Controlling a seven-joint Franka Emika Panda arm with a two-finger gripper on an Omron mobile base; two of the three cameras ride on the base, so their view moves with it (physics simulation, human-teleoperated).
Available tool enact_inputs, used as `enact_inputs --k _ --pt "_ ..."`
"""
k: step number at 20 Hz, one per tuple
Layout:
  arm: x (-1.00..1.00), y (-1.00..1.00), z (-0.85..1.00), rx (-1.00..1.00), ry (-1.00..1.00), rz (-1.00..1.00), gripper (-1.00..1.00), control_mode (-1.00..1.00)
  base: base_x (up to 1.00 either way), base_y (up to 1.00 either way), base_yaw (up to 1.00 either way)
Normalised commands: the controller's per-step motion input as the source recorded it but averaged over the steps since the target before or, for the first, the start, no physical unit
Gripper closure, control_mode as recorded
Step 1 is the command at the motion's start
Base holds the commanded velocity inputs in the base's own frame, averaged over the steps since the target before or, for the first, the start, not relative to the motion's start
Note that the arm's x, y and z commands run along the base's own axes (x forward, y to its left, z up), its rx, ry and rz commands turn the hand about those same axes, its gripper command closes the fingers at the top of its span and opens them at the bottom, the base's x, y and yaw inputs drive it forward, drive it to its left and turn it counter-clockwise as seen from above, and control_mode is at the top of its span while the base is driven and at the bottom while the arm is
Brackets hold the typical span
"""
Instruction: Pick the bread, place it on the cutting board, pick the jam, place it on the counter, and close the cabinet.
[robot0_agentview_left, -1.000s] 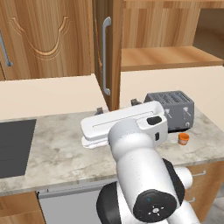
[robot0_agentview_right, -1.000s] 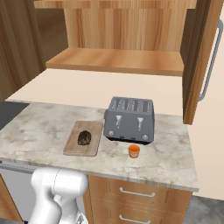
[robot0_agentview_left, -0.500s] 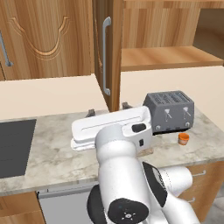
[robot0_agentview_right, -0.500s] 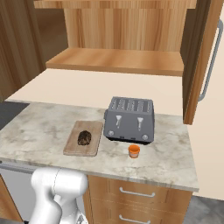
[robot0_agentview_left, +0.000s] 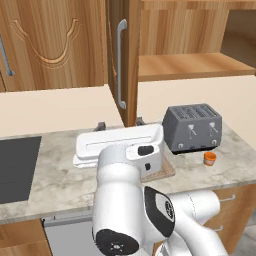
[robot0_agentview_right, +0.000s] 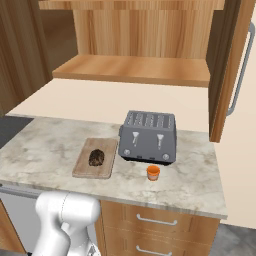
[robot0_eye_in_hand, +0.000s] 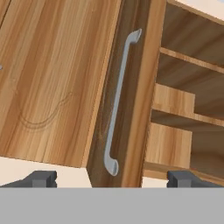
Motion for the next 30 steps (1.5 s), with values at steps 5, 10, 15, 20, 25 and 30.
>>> enact_inputs --k 5,10,15,20,25,30 --pt "0.13 0.04 0.00 0.00 -0.03 -0.12 -1.00 -1.00 0.00 0.00 0.00" --pt "0.14 0.04 0.00 0.00 -0.03 -0.11 -1.00 -1.00 0.00 0.00 0.00" --pt "0.21 0.06 -0.01 0.00 -0.03 -0.11 -1.00 -1.00 0.00 0.00 0.00" --pt "0.24 0.06 -0.01 0.00 -0.04 -0.10 -1.00 -1.00 0.00 0.00 0.00" --pt "0.25 0.09 -0.02 0.00 -0.03 -0.09 -1.00 -1.00 0.00 0.00 0.00" --pt "0.26 0.06 0.00 0.00 -0.03 -0.09 -1.00 -1.00 0.00 0.00 0.00"
